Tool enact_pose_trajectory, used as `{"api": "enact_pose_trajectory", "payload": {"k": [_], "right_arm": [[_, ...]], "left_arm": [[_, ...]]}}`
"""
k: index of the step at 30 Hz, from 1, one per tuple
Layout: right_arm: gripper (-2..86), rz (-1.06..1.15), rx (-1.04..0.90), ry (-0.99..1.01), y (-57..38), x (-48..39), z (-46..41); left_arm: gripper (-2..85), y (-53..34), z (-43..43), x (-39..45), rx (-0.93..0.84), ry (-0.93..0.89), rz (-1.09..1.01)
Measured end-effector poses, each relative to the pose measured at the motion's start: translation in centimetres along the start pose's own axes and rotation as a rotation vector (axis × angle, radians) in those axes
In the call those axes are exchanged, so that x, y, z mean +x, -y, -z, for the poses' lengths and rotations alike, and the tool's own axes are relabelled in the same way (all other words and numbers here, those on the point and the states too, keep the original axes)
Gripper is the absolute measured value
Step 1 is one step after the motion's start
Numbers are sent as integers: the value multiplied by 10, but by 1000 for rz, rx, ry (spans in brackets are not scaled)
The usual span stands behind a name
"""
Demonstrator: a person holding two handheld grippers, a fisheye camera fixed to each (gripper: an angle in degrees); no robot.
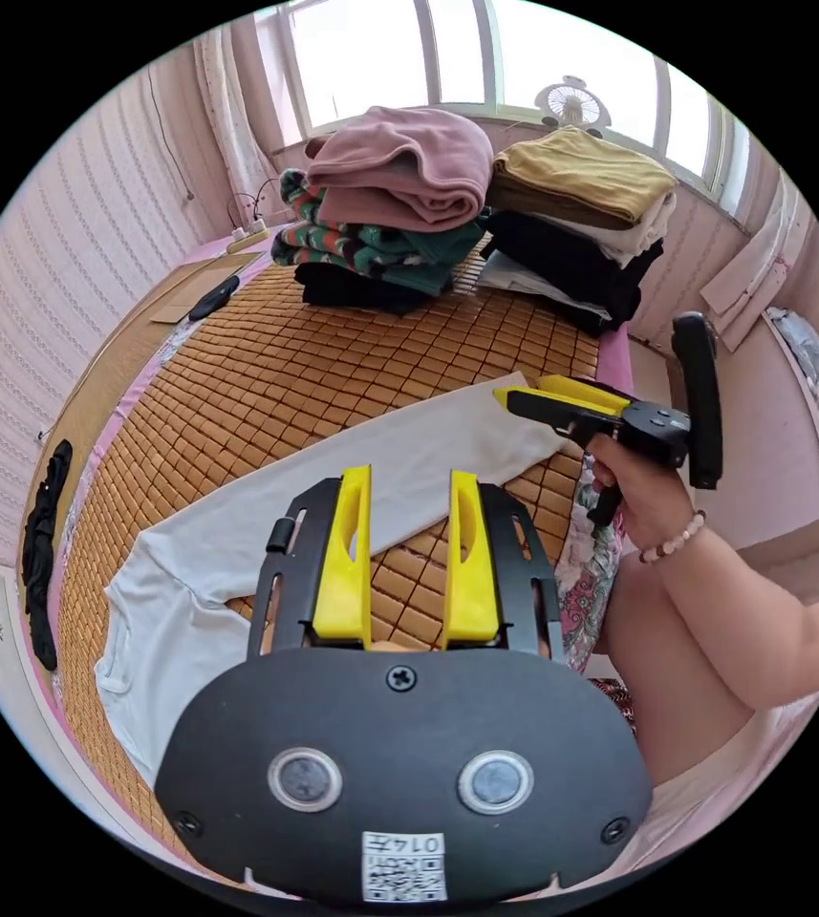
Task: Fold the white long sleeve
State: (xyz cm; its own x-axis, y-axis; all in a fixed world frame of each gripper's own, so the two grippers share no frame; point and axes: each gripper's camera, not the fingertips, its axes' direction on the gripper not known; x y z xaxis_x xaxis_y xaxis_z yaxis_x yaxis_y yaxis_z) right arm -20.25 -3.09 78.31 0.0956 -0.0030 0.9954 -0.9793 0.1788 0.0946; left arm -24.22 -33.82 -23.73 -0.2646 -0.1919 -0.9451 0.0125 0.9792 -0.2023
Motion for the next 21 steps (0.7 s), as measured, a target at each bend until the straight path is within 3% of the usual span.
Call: {"api": "enact_pose_trajectory", "payload": {"k": [14, 21], "right_arm": [[129, -15, -77, 16, 33, 14, -27], [80, -30, -95, 25, 36, 22, -39]], "left_arm": [[124, 104, -165, -11, -222, 30, 35], [54, 93, -183, -18, -200, 23, 83]]}}
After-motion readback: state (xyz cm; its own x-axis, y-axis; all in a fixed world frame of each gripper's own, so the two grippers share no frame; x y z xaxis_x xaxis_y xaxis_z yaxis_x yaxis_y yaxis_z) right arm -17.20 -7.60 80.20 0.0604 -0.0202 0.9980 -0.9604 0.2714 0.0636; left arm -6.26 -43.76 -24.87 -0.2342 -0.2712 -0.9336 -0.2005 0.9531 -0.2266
